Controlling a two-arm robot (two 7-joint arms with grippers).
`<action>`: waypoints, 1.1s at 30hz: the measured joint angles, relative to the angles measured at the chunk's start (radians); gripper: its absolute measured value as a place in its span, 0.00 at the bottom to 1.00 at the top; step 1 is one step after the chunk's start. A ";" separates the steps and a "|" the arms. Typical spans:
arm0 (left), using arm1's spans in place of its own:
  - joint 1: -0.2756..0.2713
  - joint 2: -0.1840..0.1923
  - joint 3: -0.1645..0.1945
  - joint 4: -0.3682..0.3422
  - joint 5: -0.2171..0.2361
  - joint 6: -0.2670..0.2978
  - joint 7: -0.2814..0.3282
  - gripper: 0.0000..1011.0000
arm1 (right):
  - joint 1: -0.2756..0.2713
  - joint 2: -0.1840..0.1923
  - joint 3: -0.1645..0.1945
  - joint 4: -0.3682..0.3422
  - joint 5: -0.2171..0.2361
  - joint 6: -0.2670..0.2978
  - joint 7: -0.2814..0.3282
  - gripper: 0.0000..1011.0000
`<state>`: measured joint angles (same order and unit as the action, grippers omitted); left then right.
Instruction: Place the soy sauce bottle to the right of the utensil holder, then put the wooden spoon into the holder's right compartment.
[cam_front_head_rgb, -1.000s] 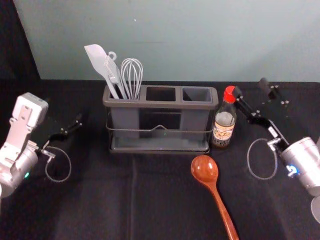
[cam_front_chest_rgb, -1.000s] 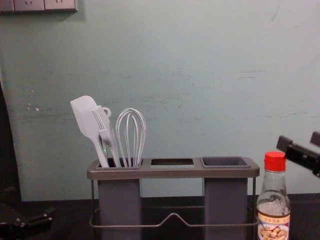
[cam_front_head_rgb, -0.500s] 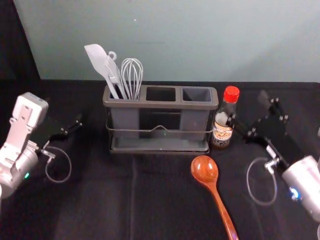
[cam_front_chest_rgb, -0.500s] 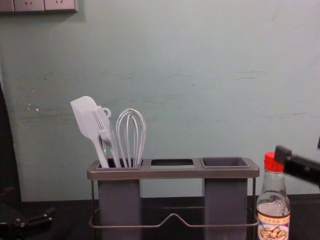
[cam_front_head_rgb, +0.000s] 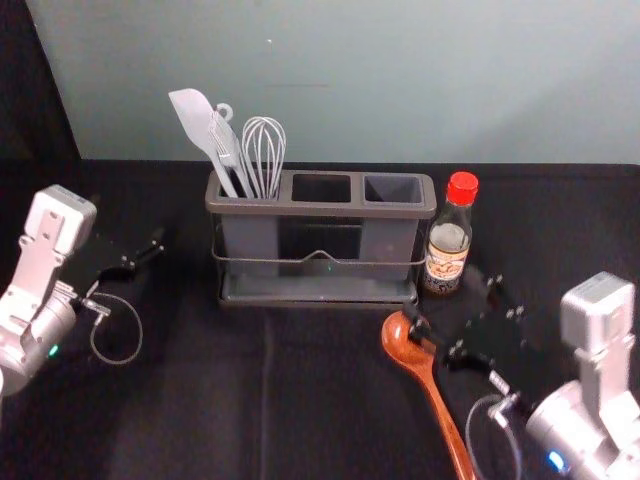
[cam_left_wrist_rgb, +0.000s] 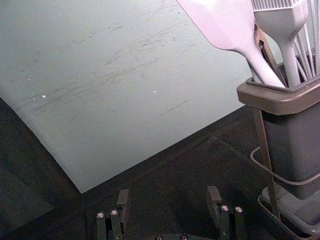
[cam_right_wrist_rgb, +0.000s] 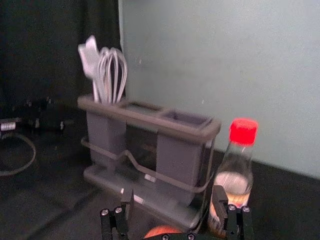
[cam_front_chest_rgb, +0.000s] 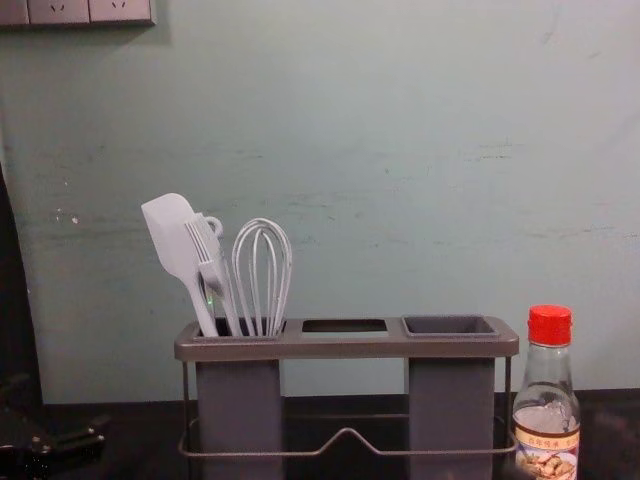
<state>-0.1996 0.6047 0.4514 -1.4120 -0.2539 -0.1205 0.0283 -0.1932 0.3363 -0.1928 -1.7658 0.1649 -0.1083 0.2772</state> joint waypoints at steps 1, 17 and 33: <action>0.000 0.000 0.000 0.000 0.000 0.000 0.000 0.99 | -0.003 -0.002 -0.008 0.008 -0.010 0.009 -0.002 0.99; 0.000 0.000 0.000 0.000 0.000 0.000 0.000 0.99 | -0.006 -0.006 -0.021 0.020 -0.031 0.019 -0.009 0.99; 0.000 0.000 0.000 0.000 0.000 0.000 0.000 0.99 | 0.003 -0.002 -0.027 0.011 -0.040 0.083 -0.009 0.99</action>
<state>-0.1995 0.6047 0.4514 -1.4119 -0.2539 -0.1205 0.0283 -0.1902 0.3339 -0.2198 -1.7544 0.1251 -0.0251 0.2681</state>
